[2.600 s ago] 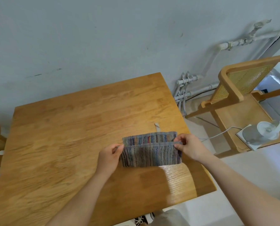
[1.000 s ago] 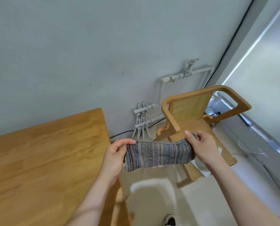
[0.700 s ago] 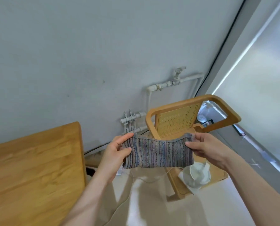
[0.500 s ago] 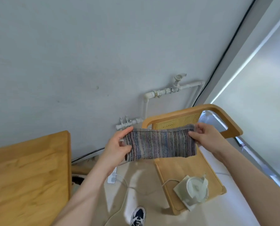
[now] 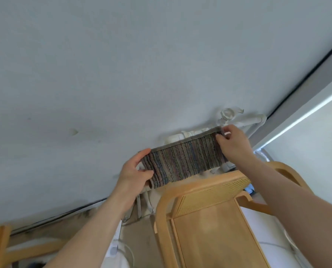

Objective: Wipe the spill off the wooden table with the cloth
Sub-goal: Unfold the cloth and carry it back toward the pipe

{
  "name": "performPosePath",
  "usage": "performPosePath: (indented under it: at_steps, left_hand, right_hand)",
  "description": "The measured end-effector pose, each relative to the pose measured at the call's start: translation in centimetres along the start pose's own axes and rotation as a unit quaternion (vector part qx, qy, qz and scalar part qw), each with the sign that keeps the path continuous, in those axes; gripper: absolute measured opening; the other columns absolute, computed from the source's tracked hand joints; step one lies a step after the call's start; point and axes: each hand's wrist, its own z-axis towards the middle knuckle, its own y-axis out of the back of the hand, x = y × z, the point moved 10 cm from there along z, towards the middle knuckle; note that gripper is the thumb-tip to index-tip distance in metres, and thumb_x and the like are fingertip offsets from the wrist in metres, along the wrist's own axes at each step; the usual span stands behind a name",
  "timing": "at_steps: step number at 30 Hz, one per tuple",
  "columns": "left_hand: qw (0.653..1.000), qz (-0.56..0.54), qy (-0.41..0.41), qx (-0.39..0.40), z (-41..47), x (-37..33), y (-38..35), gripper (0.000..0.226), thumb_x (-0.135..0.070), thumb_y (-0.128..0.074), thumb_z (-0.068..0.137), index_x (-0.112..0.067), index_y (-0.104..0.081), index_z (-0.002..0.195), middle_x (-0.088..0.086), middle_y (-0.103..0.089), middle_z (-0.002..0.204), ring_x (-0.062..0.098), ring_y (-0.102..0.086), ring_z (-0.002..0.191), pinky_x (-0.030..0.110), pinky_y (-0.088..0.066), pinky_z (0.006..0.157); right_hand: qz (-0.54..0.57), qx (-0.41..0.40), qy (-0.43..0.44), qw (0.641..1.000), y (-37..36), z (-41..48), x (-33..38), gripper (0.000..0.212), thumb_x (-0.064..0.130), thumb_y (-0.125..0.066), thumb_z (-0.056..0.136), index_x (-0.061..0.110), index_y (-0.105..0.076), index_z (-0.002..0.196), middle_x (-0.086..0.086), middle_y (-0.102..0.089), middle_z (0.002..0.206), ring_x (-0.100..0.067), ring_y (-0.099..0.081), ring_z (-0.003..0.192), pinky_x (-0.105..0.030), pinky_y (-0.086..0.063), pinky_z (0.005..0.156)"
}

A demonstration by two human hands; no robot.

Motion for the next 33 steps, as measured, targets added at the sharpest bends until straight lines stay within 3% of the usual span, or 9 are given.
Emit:
performPosePath:
  at_steps: [4, 8, 11, 14, 20, 25, 28, 31, 33]
  left_hand:
    - [0.997, -0.065, 0.027, -0.018, 4.8, 0.9, -0.2, 0.059, 0.018, -0.052, 0.085, -0.022, -0.057, 0.128, -0.004, -0.056, 0.126, 0.020, -0.067, 0.093, 0.032, -0.057, 0.067]
    - [0.991, -0.121, 0.057, -0.022, 8.9, 1.7, -1.2, 0.052, 0.020, -0.050, 0.083, -0.015, -0.059, 0.121, 0.007, -0.060, 0.119, 0.022, -0.066, 0.087, 0.029, -0.055, 0.058]
    - [0.990, -0.123, 0.062, -0.003, 11.2, 2.4, -2.0, 0.043, 0.021, -0.049, 0.083, -0.013, -0.058, 0.107, 0.008, -0.061, 0.116, 0.024, -0.064, 0.086, 0.028, -0.051, 0.053]
    - [0.988, -0.137, 0.068, -0.027, 13.0, 3.2, -1.5, 0.037, 0.021, -0.047, 0.083, -0.009, -0.065, 0.094, 0.011, -0.064, 0.111, 0.024, -0.066, 0.086, 0.031, -0.054, 0.064]
    - [0.969, -0.211, 0.101, -0.083, 14.7, 6.1, -1.3, 0.041, 0.019, -0.045, 0.085, -0.007, -0.069, 0.106, 0.018, -0.069, 0.107, 0.027, -0.066, 0.099, 0.029, -0.056, 0.074]
    - [0.958, -0.232, 0.146, -0.088, 14.8, 7.9, -2.9, 0.041, 0.017, -0.039, 0.086, -0.004, -0.063, 0.113, 0.018, -0.066, 0.107, 0.028, -0.064, 0.097, 0.035, -0.055, 0.081]
    - [0.974, -0.157, 0.152, -0.062, 15.0, 7.9, -3.7, 0.035, 0.013, -0.037, 0.088, -0.008, -0.064, 0.095, 0.014, -0.065, 0.101, 0.027, -0.061, 0.094, 0.038, -0.051, 0.087]
    - [0.989, 0.037, 0.106, -0.099, 15.5, 7.6, -2.5, 0.031, -0.006, -0.045, 0.091, -0.016, -0.060, 0.116, 0.008, -0.063, 0.112, 0.021, -0.061, 0.098, 0.035, -0.050, 0.089]
    - [0.965, 0.202, 0.043, -0.160, 15.0, 6.5, -1.2, 0.031, -0.018, -0.048, 0.092, -0.023, -0.055, 0.121, 0.003, -0.057, 0.119, 0.017, -0.057, 0.097, 0.030, -0.044, 0.082]
  right_hand:
    - [0.027, -0.010, -0.013, 0.999, -1.5, 5.2, -0.2, 0.015, 0.026, -0.058, 0.093, 0.016, -0.056, 0.103, -0.004, -0.061, 0.093, -0.018, -0.057, 0.075, -0.032, -0.048, 0.066]
    - [0.053, -0.015, -0.032, 0.998, -3.5, 9.3, -1.1, 0.015, 0.021, -0.057, 0.092, 0.016, -0.048, 0.103, 0.002, -0.051, 0.081, -0.014, -0.050, 0.069, -0.029, -0.043, 0.053]
    - [0.078, -0.030, -0.043, 0.996, -5.4, 11.7, -2.4, 0.012, 0.016, -0.054, 0.090, 0.016, -0.048, 0.100, -0.001, -0.049, 0.078, -0.020, -0.051, 0.069, -0.034, -0.046, 0.054]
    - [0.089, -0.038, -0.048, 0.994, -6.9, 13.1, -3.8, 0.006, 0.013, -0.053, 0.092, 0.016, -0.055, 0.098, 0.000, -0.048, 0.074, -0.018, -0.050, 0.062, -0.034, -0.046, 0.055]
    - [0.094, -0.059, -0.066, 0.992, -8.2, 14.7, -5.4, 0.010, 0.016, -0.054, 0.092, 0.015, -0.062, 0.098, 0.001, -0.054, 0.075, -0.015, -0.052, 0.057, -0.029, -0.046, 0.050]
    - [0.051, -0.041, -0.070, 0.995, -9.3, 15.0, -6.4, 0.018, 0.017, -0.053, 0.090, 0.015, -0.064, 0.104, -0.007, -0.065, 0.100, -0.021, -0.060, 0.076, -0.038, -0.056, 0.066]
    - [-0.034, -0.027, -0.050, 0.998, -9.5, 14.9, -6.4, 0.023, 0.021, -0.051, 0.089, 0.016, -0.061, 0.110, -0.009, -0.063, 0.110, -0.029, -0.059, 0.099, -0.047, -0.054, 0.084]
    - [-0.120, -0.054, 0.016, 0.991, -8.9, 13.7, -5.2, 0.027, 0.022, -0.049, 0.092, 0.015, -0.057, 0.117, -0.014, -0.053, 0.119, -0.032, -0.052, 0.107, -0.036, -0.044, 0.085]
    - [-0.135, -0.054, 0.109, 0.983, -9.4, 11.9, -3.3, 0.024, 0.018, -0.049, 0.093, 0.013, -0.062, 0.113, -0.012, -0.053, 0.115, -0.031, -0.052, 0.105, -0.034, -0.040, 0.080]
